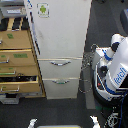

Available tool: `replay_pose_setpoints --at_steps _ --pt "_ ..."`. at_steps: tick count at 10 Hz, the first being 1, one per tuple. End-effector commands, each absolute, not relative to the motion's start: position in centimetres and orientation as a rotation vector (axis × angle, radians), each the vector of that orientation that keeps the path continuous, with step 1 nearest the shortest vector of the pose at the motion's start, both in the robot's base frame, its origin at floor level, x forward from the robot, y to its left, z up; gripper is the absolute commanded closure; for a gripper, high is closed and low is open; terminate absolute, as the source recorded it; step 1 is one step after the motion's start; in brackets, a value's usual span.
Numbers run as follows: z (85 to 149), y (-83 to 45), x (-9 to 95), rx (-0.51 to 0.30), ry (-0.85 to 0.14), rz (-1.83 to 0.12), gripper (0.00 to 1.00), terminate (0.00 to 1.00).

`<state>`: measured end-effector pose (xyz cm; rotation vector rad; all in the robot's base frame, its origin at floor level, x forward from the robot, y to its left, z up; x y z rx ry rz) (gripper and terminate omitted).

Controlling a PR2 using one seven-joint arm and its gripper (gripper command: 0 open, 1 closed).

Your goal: Opening the fridge

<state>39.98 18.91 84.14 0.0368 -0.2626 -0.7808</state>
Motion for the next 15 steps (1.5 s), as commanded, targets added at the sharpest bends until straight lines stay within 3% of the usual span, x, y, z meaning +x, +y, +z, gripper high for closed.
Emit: replay_pose_setpoints --at_steps 1,2,3,4,10,15 --pt "85.1 18.6 41.2 -0.035 -0.246 -0.762 0.0 0.0" --pt "85.0 18.6 41.5 -0.037 -0.235 -0.759 0.0 0.0" --pt "84.4 18.4 42.5 -0.102 -0.121 -0.761 0.0 0.0" --pt "84.6 18.1 43.7 -0.133 -0.097 -0.743 0.0 0.0" --pt "89.4 14.8 52.7 -0.093 -0.19 -0.67 0.0 0.0" --pt "91.0 11.5 59.1 -0.03 -0.19 -0.509 0.0 0.0"
